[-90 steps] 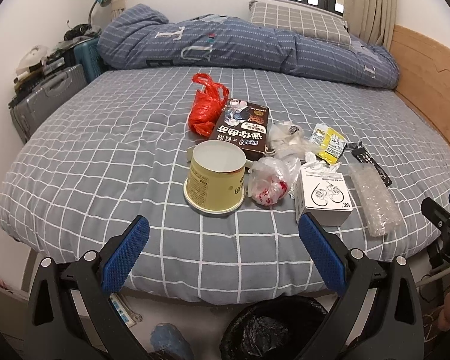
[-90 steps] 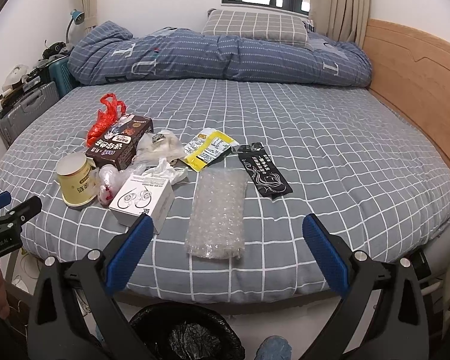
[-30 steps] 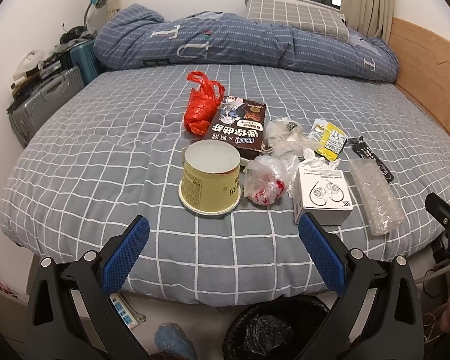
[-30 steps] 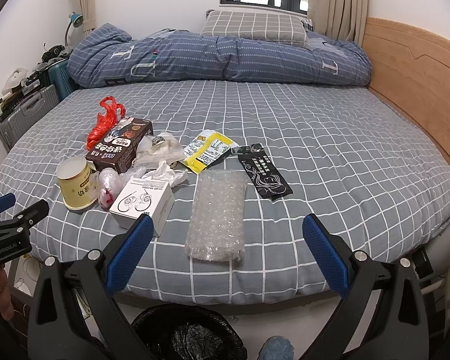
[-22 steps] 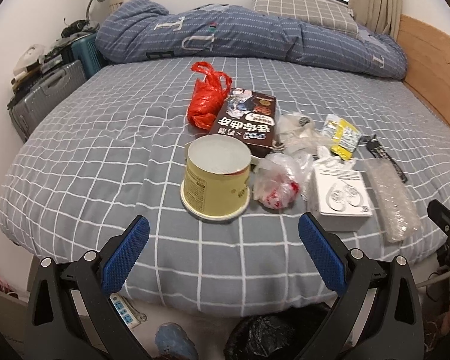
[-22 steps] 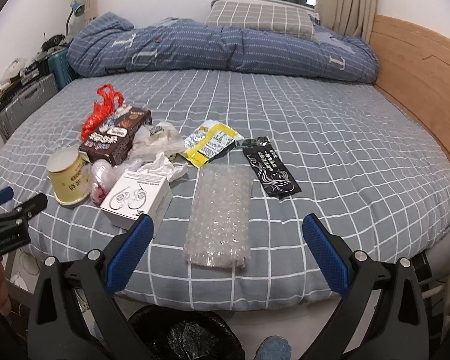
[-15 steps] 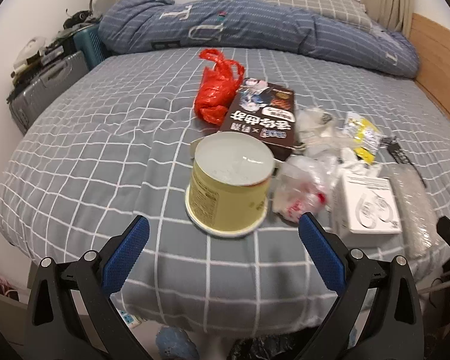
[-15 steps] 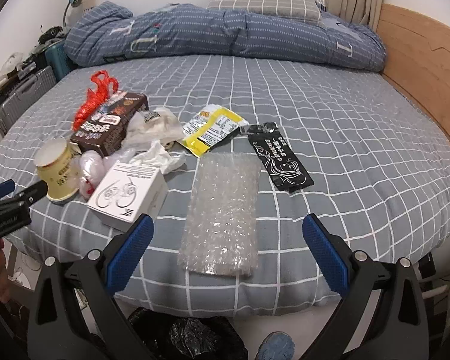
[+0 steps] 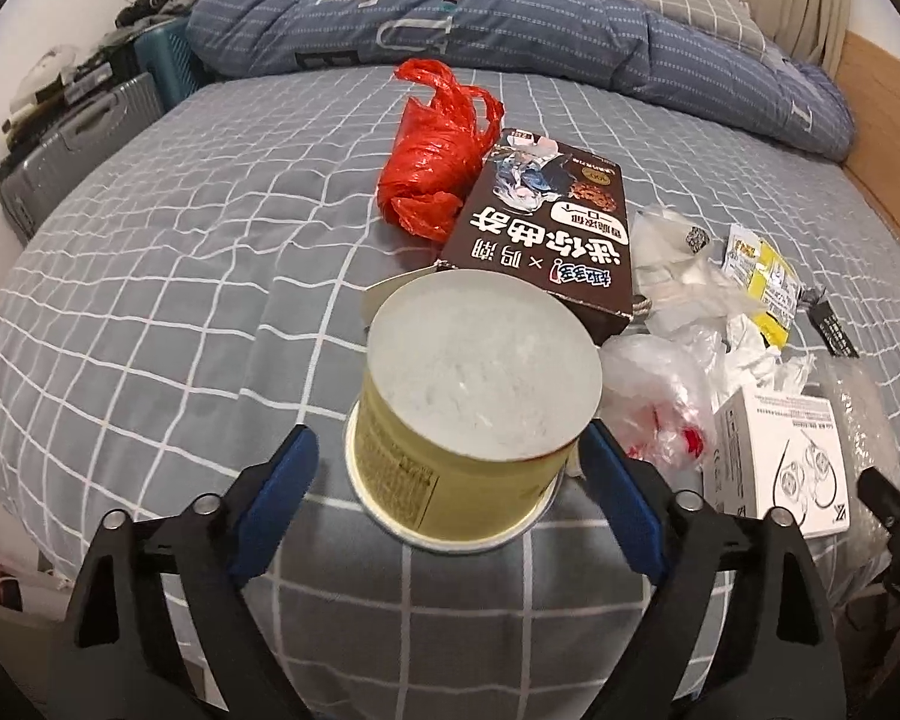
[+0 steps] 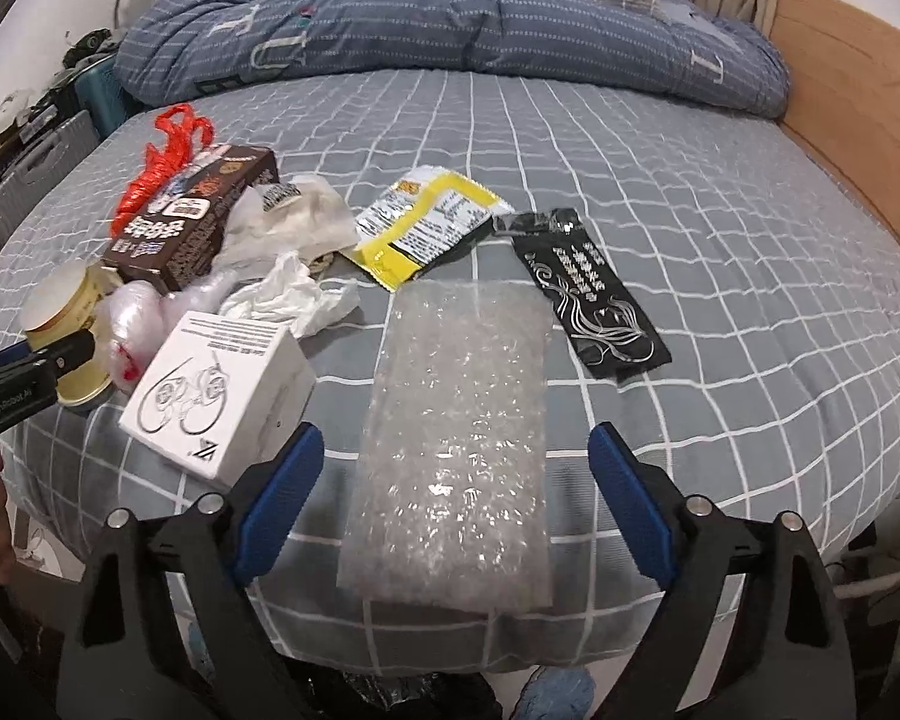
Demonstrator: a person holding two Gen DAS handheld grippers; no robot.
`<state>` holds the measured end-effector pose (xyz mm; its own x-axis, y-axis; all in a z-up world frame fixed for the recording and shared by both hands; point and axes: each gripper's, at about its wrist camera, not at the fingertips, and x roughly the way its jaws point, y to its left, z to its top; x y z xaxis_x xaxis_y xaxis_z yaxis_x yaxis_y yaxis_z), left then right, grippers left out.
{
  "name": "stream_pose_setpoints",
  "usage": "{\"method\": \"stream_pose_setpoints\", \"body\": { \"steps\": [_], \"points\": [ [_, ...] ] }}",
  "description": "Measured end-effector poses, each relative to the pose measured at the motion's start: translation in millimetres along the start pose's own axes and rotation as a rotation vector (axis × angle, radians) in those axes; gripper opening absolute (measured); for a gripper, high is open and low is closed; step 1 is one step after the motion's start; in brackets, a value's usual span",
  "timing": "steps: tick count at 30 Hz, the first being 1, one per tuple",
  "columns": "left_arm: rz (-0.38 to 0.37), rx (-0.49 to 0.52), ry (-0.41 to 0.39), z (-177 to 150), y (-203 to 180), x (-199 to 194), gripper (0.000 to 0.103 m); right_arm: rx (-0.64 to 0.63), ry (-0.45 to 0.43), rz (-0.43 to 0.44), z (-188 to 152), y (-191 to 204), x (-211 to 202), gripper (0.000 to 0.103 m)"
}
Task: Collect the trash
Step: 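Grasp the yellow paper cup with the left tool while the right tool grasps the bubble-wrap sleeve, then carry the yellow cup and bubble-wrap sleeve down over the black trash bin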
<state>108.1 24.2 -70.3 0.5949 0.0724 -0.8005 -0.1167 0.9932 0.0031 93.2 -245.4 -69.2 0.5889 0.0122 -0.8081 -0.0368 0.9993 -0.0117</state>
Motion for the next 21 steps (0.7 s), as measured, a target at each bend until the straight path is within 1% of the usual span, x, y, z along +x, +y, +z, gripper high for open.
{"method": "stream_pose_setpoints", "body": {
  "steps": [1, 3, 4, 5, 6, 7, 9, 10, 15, 21],
  "points": [
    [0.001, 0.002, -0.002, 0.2, -0.7, 1.0, 0.082, 0.007, 0.015, 0.004, 0.1, -0.1, 5.1, 0.079],
    [0.0, 0.008, -0.004, 0.9, -1.5, 2.9, 0.08, 0.021, 0.036, 0.009, 0.6, -1.5, 11.5, 0.072],
    [-0.009, 0.008, -0.005, 1.3, -1.3, 3.9, 0.077, 0.028, 0.037, 0.017, 0.2, -2.5, 14.0, 0.07],
    [-0.015, 0.009, -0.008, 1.5, -1.3, 4.5, 0.075, 0.035, 0.048, 0.015, -0.4, -3.2, 17.2, 0.064],
    [-0.017, 0.01, -0.01, 1.1, -1.2, 5.0, 0.075, 0.042, 0.059, 0.016, -1.1, -4.0, 20.0, 0.06],
    [-0.018, 0.01, -0.013, 1.0, -1.1, 5.4, 0.075, 0.051, 0.062, 0.03, -1.6, -4.9, 21.5, 0.059],
    [-0.017, 0.015, -0.018, 0.5, -1.8, 5.5, 0.075, 0.045, 0.05, 0.019, -2.8, -4.3, 22.0, 0.052],
    [-0.016, 0.016, -0.019, 0.2, -1.9, 5.5, 0.075, 0.038, 0.051, 0.02, -3.4, -3.3, 22.5, 0.049],
    [-0.008, 0.024, -0.021, -0.5, -3.7, 6.0, 0.074, -0.001, 0.039, 0.02, -2.9, 2.8, 20.0, 0.029],
    [-0.005, 0.013, -0.028, -4.1, -2.4, 5.6, 0.074, 0.001, 0.046, 0.038, -2.7, -0.4, 23.0, 0.023]
  ]
}}
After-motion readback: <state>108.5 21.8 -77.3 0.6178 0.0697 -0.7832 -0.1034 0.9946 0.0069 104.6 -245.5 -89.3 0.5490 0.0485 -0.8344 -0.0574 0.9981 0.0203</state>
